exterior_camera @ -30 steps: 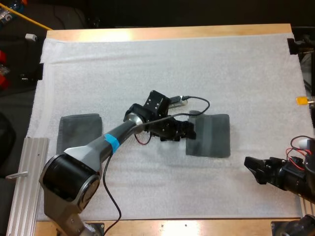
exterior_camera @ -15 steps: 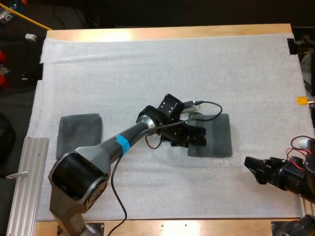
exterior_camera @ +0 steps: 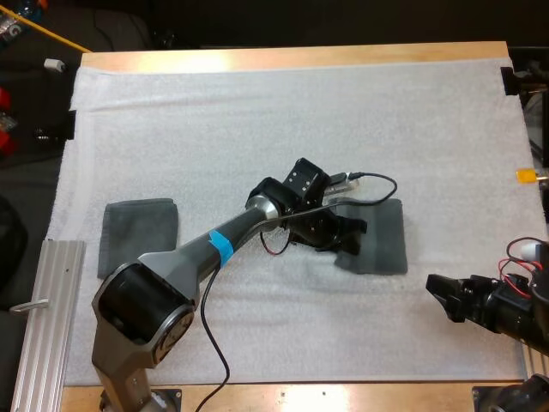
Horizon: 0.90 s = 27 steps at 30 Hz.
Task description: Pick towel from pile, fold and stack
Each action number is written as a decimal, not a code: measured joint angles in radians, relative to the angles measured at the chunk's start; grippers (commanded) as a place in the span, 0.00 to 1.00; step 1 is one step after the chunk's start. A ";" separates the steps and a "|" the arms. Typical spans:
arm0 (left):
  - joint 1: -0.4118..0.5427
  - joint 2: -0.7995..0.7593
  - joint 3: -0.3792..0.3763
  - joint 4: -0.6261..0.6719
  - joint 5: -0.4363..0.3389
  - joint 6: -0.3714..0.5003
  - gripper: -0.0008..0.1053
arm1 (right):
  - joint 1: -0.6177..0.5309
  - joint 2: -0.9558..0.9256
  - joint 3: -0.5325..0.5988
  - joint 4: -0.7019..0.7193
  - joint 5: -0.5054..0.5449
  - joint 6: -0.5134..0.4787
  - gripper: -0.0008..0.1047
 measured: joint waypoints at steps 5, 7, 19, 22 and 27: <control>0.016 -0.074 -0.001 0.093 -0.069 0.124 0.01 | 0.000 0.000 0.000 0.000 0.000 0.000 0.69; 0.035 -0.111 -0.002 0.139 -0.107 0.182 0.01 | 0.000 0.000 0.000 0.000 0.000 0.000 0.69; 0.221 -0.344 -0.003 0.452 -0.312 0.474 0.01 | 0.000 0.000 0.000 0.000 0.000 0.000 0.69; 0.274 -0.396 -0.003 0.515 -0.394 0.546 0.01 | 0.000 0.000 0.000 0.000 0.000 0.000 0.69; 0.370 -0.431 -0.005 0.617 -0.491 0.656 0.01 | 0.000 0.000 0.000 0.000 0.000 0.000 0.69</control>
